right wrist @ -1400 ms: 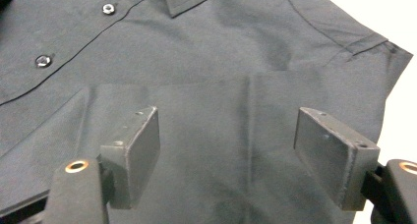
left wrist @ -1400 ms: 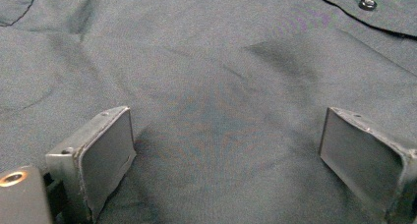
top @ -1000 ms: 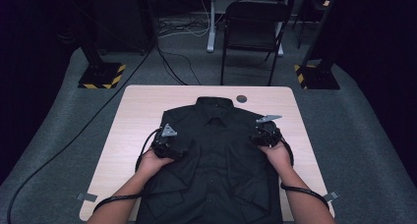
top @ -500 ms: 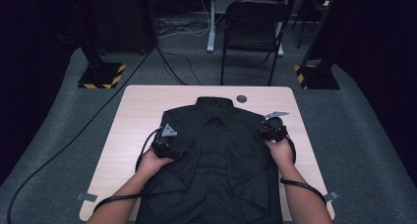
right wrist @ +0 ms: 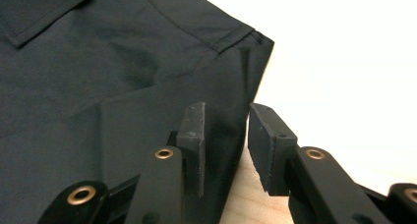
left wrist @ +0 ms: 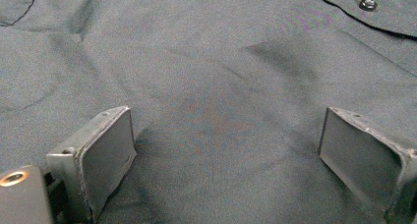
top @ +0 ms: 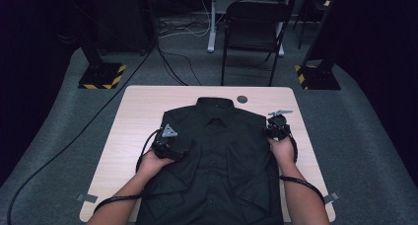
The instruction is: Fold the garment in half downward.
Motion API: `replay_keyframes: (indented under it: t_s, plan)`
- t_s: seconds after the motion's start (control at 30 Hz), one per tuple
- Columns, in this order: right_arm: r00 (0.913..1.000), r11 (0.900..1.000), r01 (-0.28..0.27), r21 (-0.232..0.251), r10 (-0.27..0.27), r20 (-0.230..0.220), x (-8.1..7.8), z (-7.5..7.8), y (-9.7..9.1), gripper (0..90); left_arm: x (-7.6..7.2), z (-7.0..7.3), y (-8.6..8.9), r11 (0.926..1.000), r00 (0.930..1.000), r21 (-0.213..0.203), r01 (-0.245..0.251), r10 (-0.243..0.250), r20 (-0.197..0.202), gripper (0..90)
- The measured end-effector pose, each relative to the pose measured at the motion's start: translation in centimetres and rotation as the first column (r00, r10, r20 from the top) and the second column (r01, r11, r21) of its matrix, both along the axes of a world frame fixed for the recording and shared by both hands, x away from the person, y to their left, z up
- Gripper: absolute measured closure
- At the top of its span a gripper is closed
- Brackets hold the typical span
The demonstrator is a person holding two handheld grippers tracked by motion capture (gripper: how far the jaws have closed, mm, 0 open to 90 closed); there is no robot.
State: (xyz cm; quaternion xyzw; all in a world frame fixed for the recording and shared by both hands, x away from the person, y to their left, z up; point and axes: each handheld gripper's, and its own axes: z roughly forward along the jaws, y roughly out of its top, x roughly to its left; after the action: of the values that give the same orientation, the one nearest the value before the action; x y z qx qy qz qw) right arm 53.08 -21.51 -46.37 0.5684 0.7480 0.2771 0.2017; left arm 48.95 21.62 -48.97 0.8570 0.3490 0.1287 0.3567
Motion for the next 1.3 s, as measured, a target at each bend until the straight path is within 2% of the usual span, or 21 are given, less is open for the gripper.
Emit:
replay_keyframes:
  t_s: [0.37, 0.57, 0.63, 0.73, 0.8, 1.03, 1.3]
  plan:
    - [0.9987, 0.9985, 0.029, 0.046, -0.027, -0.044, 0.1, -0.5, -0.8, 65.3, 0.0, 0.0, 0.1, 1.0000, 1.0000, -0.002, -0.004, 0.004, 0.001, 7.6]
    - [0.9985, 0.9974, 0.019, 0.070, -0.015, -0.052, -0.1, -0.8, -0.8, 76.3, 0.1, 0.3, 0.3, 0.9999, 0.9999, 0.001, -0.012, 0.012, -0.007, 11.7]
    - [0.9987, 0.9971, 0.019, 0.074, -0.015, -0.048, -0.1, -0.8, -0.8, 78.4, 0.2, 0.4, 0.5, 0.9997, 0.9996, -0.013, -0.022, 0.021, -0.018, 15.0]
    - [0.9989, 0.9976, 0.023, 0.066, -0.020, -0.042, -0.3, -0.8, -0.8, 80.6, 0.4, 0.7, 0.9, 0.9990, 0.9987, -0.031, -0.034, 0.033, -0.038, 20.2]
    - [0.9988, 0.9979, 0.027, 0.058, -0.024, -0.042, -0.3, -0.8, -0.7, 81.8, 0.5, 1.0, 1.1, 0.9986, 0.9988, -0.032, -0.043, 0.042, -0.026, 24.7]
    - [0.9989, 0.9991, 0.027, 0.032, -0.025, -0.039, -0.4, -0.9, -0.6, 83.4, 1.3, 2.4, 2.0, 0.9945, 0.9965, -0.063, -0.083, 0.083, -0.009, 29.0]
    - [0.9993, 0.9999, 0.011, -0.010, -0.012, -0.036, -0.4, -0.9, -0.2, 82.9, 3.3, 3.4, 3.5, 0.9818, 0.9843, -0.070, -0.177, 0.176, -0.010, 32.9]
